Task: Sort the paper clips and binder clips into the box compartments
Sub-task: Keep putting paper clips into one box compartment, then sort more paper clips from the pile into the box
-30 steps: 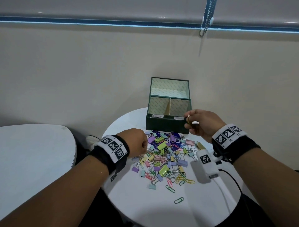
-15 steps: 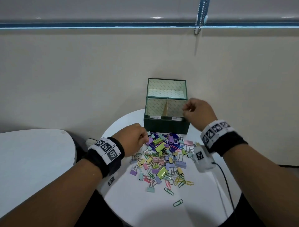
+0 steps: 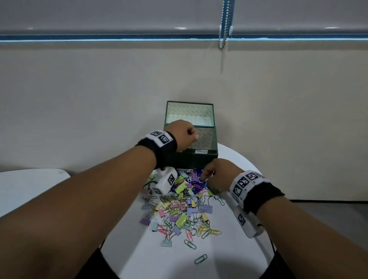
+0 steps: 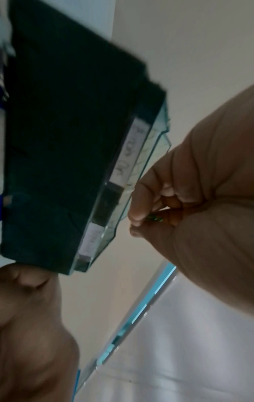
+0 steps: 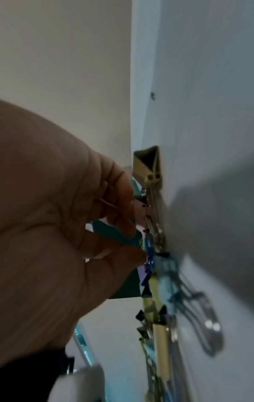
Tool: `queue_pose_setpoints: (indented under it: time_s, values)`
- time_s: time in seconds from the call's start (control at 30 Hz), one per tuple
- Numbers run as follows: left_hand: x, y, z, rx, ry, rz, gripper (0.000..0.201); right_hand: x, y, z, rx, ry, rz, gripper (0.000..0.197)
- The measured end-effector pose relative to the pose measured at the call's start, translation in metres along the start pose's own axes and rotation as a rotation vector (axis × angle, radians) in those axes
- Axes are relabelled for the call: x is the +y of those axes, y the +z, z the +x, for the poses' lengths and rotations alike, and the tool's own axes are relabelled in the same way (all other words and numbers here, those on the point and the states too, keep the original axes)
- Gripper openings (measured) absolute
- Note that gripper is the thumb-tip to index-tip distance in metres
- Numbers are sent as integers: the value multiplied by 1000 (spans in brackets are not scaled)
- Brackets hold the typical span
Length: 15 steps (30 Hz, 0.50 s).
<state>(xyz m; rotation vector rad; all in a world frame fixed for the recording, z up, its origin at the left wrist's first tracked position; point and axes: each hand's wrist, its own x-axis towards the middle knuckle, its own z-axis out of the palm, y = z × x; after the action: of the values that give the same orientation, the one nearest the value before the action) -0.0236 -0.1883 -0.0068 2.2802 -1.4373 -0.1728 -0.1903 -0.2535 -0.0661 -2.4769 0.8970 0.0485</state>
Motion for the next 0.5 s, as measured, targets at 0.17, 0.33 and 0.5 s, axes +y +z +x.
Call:
queue_pose_setpoints:
  time_s: [0.17, 0.33, 0.5]
  values:
    - [10, 10, 16, -76, -43, -61, 16, -1, 7, 6, -7, -5, -41, 43]
    - [8, 3, 14, -171, -89, -243, 34, 3, 11, 12, 6, -25, -55, 35]
    - [-5, -25, -4, -115, 51, -101, 32, 5, 13, 13, 17, -45, -58, 29]
